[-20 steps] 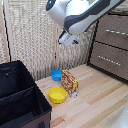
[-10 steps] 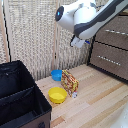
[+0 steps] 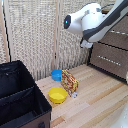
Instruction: Locate and clasp the grip of the topmost drawer. Steadily and circumspectly yank the drawer open. Discover and seize the nutrition bar using your clamp. Deposit the nutrition bar in the accessible drawer. Unclench the nutrition bar.
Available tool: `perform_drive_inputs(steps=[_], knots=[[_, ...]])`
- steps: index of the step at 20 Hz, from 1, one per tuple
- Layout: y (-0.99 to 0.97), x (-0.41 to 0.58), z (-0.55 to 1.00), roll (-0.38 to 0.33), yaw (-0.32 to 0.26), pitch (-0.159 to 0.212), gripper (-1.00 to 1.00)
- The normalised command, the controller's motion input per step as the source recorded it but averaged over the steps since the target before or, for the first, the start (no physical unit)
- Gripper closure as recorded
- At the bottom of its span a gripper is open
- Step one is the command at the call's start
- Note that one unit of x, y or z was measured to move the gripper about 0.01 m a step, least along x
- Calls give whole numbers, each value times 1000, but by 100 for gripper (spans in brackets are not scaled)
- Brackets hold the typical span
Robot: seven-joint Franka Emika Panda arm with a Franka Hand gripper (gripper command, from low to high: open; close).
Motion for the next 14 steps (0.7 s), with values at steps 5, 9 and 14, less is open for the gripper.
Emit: perform_drive_inputs(steps=[5,9,14], knots=[[-568,26,-29,-228,77,2,-100],[-581,16,-27,-224,80,6,-100],[-641,0,-1,-187,85,23,-100]])
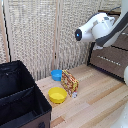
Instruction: Locate and clasp the grip of the topmost drawer. Steadily and circumspectly yank the drawer open. Discover and seize the nutrition bar using your clamp. Deposit the nutrition bar in the accessible drawer. Unclench the nutrition bar.
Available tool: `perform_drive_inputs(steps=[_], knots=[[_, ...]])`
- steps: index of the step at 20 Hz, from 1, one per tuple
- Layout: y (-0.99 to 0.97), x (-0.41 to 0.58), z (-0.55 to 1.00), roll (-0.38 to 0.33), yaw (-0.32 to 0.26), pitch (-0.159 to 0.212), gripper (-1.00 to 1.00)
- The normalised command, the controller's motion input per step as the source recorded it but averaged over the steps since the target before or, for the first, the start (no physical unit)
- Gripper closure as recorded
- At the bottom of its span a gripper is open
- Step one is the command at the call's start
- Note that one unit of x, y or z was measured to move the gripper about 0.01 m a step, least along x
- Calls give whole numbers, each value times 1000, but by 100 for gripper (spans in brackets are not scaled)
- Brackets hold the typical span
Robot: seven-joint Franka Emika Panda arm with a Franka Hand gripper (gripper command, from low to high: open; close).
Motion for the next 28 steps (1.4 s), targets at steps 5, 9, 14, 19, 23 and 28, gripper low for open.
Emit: perform_drive_inputs(steps=[5,9,14,19,23,28], knots=[[-431,82,0,-20,105,66,100],[-231,0,0,5,7,3,100],[-204,20,0,31,-30,5,100],[-3,67,178,22,-63,42,100],[6,179,352,12,-39,74,100],[407,189,277,50,-73,81,-100]])
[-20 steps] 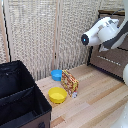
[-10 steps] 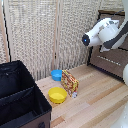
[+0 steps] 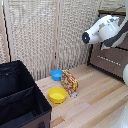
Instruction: Locate and clasp the grip of the topmost drawer. Steadily and circumspectly yank the drawer open. Discover and seize the nutrition bar using your clamp. Deposit the nutrition bar in the accessible drawer. Unclench the nutrition bar.
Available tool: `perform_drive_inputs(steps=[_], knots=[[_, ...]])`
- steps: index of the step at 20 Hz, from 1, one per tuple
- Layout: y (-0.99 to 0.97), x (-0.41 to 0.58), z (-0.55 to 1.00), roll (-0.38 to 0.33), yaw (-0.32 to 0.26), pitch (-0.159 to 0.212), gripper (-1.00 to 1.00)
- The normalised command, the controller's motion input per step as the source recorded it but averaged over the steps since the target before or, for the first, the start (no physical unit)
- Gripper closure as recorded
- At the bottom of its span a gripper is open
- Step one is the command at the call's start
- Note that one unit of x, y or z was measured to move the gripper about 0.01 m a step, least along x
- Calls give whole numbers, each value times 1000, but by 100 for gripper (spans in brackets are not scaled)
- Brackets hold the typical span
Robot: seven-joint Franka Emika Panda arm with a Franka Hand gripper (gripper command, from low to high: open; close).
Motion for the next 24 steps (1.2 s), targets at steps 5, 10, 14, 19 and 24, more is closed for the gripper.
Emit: perform_drive_inputs(steps=[5,10,14,19,24], knots=[[927,4,23,-2,-30,73,100],[995,55,-71,0,10,49,100],[1000,211,-162,-4,17,44,100],[931,164,-130,-24,9,40,100],[257,142,135,-28,21,48,-100]])
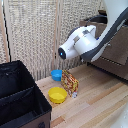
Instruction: Locate and clasp the grip of the topmost drawer. Steadily and circumspectly yank the drawer open. Discover and seize the nutrition bar using your clamp. Deposit the nutrition bar in the accessible drawer. Unclench the nutrition bar.
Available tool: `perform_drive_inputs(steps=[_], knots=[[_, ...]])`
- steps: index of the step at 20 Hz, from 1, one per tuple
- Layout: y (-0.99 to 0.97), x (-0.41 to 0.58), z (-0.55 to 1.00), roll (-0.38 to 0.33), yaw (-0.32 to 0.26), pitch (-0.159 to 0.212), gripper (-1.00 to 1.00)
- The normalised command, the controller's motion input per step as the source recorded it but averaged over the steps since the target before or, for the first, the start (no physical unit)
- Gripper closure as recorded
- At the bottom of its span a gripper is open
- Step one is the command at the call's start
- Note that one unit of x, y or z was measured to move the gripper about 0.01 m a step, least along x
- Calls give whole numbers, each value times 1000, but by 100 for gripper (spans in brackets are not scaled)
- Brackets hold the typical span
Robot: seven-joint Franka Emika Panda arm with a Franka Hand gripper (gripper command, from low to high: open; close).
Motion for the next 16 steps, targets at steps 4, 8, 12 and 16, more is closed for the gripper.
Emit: perform_drive_inputs(steps=[4,8,12,16], knots=[[195,209,49,24,-10,61,-100],[382,156,1,15,-36,25,-100],[314,92,122,123,12,24,-100],[526,66,150,135,44,94,-100]])
